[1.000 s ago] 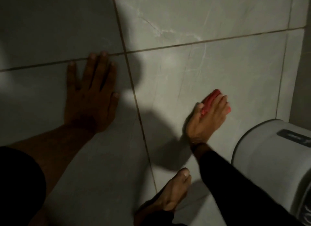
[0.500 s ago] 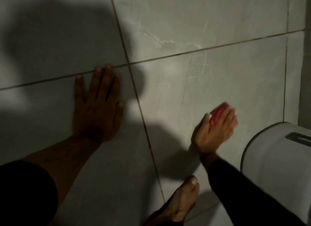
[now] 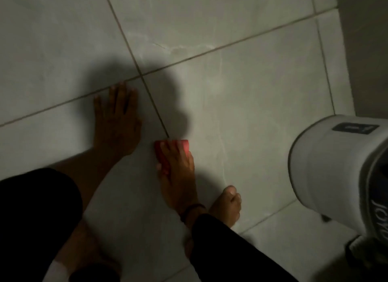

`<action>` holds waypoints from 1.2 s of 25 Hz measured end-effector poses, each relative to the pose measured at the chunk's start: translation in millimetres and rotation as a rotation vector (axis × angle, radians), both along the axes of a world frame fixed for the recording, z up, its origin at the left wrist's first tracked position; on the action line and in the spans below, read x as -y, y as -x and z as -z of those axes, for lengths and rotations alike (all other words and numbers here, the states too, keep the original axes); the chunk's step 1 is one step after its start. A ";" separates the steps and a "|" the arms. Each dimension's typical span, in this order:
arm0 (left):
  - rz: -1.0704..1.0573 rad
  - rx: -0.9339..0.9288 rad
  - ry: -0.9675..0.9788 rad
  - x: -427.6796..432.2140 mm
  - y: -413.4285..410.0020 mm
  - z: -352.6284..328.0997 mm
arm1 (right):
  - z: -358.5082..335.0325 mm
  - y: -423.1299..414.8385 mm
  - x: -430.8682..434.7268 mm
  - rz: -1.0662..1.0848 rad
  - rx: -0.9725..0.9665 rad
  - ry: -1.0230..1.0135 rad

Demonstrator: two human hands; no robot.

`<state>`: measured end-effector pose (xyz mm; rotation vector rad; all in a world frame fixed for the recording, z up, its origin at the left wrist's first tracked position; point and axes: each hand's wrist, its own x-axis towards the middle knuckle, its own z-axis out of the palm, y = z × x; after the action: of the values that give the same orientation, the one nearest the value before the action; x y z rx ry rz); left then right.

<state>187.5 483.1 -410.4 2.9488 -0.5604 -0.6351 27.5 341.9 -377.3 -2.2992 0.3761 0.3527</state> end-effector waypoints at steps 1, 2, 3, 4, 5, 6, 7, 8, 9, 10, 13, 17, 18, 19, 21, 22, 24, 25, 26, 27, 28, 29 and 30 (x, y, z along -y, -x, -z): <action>-0.040 -0.101 0.038 4.1 5.3 -19.7 | -22.5 3.0 6.2 0.159 -0.064 -0.212; -0.145 -0.245 0.125 12.0 12.9 -41.8 | -54.1 2.5 12.5 0.385 -0.146 -0.421; -0.280 -0.432 0.246 23.8 21.3 -66.6 | -84.7 3.8 20.8 0.588 -0.214 -0.551; -0.374 -0.625 0.332 39.2 30.4 -95.9 | -114.4 7.5 31.4 0.763 -0.285 -0.647; -0.443 -0.808 0.397 58.5 39.9 -128.0 | -144.4 13.5 45.2 0.892 -0.312 -0.682; -0.484 -0.940 0.425 79.8 49.7 -162.1 | -175.7 20.1 59.6 1.013 -0.338 -0.705; -0.516 -1.036 0.464 99.5 59.6 -192.1 | -202.2 24.2 72.6 1.109 -0.349 -0.716; -0.532 -1.095 0.509 119.2 70.5 -220.4 | -225.9 28.4 87.2 1.213 -0.332 -0.786; -0.523 -1.131 0.562 143.9 79.0 -248.7 | -249.2 34.3 106.5 1.331 -0.263 -0.877; -0.472 -1.123 0.574 169.4 85.2 -276.6 | -274.7 39.3 127.0 1.444 -0.186 -0.950; -0.287 -1.068 0.569 256.2 97.9 -342.8 | -328.2 70.2 203.0 1.691 -0.046 -1.043; 0.047 -1.009 0.436 398.7 136.7 -382.3 | -353.8 133.9 326.1 1.839 -0.070 -0.911; 0.109 -0.954 0.418 428.5 145.4 -383.5 | -353.0 141.8 351.2 1.841 -0.080 -0.832; 0.146 -0.895 0.401 445.7 146.6 -381.5 | -350.0 141.0 367.4 1.800 -0.084 -0.739; 0.218 -0.800 0.346 478.2 154.3 -375.1 | -340.9 142.3 402.0 1.713 -0.097 -0.543; 0.283 -0.766 0.300 502.9 168.0 -370.7 | -334.4 153.7 425.3 1.714 -0.108 -0.491; 0.385 -0.692 0.231 534.3 184.9 -360.1 | -314.9 171.3 454.0 1.737 -0.167 -0.487; 0.412 -0.661 0.196 543.9 188.5 -356.2 | -305.1 175.9 460.9 1.746 -0.204 -0.497; 0.432 -0.634 0.166 553.0 193.4 -351.6 | -297.3 178.6 465.6 1.763 -0.219 -0.511; 0.442 -0.608 0.145 560.4 197.7 -345.4 | -287.5 179.9 470.5 1.777 -0.223 -0.511; 0.455 -0.580 0.117 566.6 201.1 -339.1 | -278.4 179.5 474.4 1.785 -0.227 -0.501; 0.448 -0.550 0.086 571.1 203.7 -334.9 | -268.9 178.7 477.5 1.784 -0.235 -0.483; 0.439 -0.518 0.054 574.4 205.1 -331.0 | -262.0 177.2 480.1 1.762 -0.259 -0.452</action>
<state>-17.6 -91.4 -79.5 2.4563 -1.1338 -1.3361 -149.7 -138.2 -115.3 -0.8344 1.9188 -0.1881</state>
